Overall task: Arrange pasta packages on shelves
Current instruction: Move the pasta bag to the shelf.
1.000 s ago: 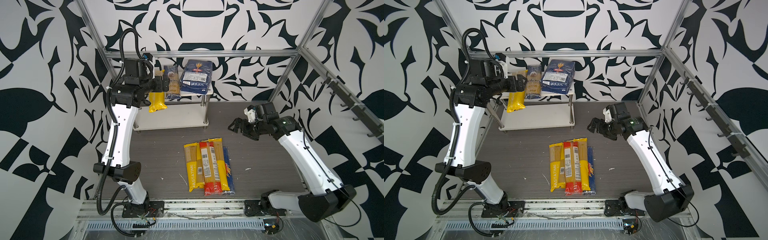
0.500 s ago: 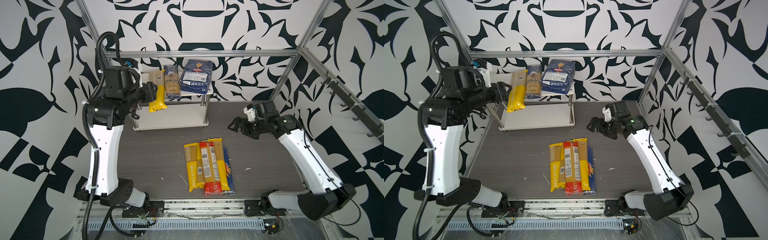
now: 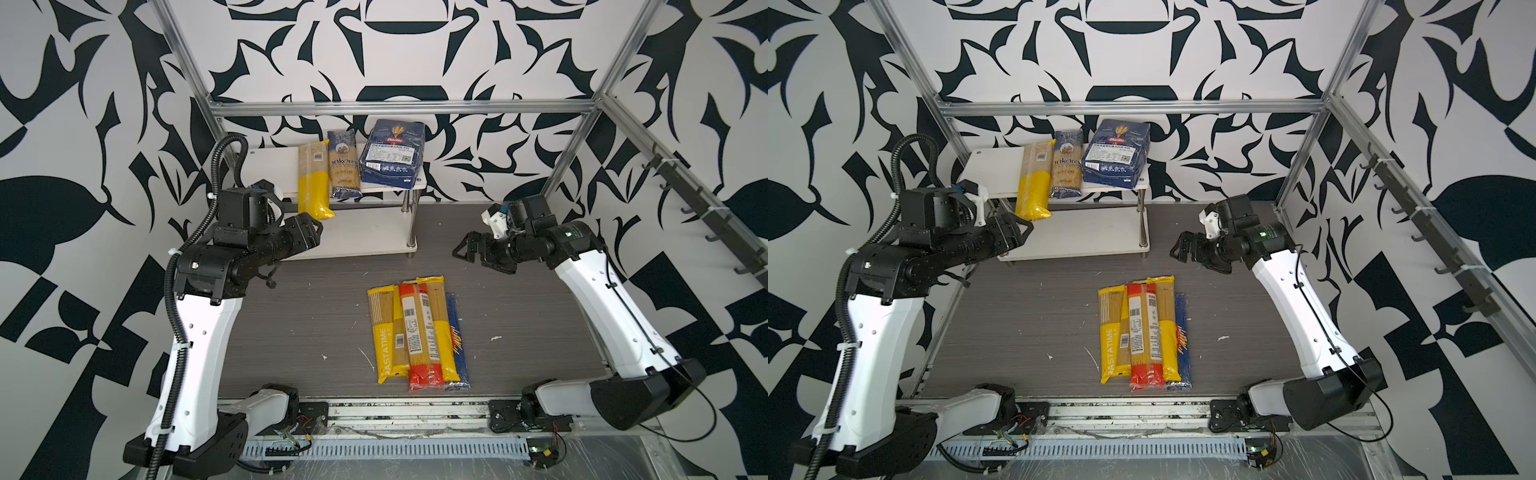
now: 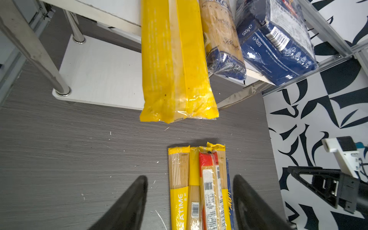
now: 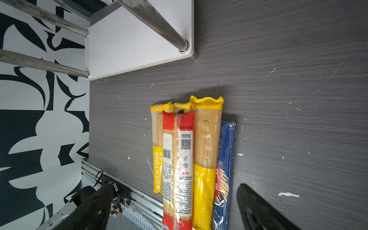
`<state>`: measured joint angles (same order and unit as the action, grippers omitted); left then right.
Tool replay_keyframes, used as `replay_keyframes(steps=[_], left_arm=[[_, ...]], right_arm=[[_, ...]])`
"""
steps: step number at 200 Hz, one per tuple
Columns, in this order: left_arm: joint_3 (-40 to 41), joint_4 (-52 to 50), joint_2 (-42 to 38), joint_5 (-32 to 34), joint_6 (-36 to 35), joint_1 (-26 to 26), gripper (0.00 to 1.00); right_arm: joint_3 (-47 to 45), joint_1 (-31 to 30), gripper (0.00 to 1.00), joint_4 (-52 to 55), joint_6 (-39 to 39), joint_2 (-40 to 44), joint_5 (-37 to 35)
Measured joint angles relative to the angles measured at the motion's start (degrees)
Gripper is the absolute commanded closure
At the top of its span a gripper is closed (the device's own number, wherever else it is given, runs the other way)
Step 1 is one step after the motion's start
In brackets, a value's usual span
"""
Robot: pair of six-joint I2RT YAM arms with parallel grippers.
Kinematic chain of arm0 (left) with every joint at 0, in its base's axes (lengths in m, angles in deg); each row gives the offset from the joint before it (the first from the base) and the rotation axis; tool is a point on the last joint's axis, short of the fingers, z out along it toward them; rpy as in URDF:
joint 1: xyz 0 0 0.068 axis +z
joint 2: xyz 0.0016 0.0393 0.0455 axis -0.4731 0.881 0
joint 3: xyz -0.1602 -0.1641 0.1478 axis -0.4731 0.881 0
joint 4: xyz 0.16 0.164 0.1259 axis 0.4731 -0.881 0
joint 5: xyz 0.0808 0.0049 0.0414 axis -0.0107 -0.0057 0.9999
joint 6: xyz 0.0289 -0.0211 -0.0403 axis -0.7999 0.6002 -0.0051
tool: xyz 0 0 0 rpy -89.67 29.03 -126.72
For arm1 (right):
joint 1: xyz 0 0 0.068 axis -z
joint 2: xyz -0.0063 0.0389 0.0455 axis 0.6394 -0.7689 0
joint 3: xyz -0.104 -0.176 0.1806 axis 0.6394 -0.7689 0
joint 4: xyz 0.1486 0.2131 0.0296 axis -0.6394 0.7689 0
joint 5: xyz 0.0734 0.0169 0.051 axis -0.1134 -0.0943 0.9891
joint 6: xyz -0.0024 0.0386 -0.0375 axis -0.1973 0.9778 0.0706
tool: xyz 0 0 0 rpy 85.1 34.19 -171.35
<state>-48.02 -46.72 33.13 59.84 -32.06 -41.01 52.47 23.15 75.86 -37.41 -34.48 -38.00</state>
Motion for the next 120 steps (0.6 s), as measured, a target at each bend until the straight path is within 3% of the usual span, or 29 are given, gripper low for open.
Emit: replay_keyframes(steps=[32, 120], left_arm=[[3.3, 3.5, 0.2, -0.6, 1.4, 0.0, 0.67], [-2.6, 5.4, 10.6, 3.8, -3.9, 0.0, 0.69]], right_arm=[[-0.1, 0.0, 0.00, 1.1, -0.7, 1.4, 0.0], [-2.1, 0.0, 0.00, 4.1, -1.6, 6.9, -2.3]])
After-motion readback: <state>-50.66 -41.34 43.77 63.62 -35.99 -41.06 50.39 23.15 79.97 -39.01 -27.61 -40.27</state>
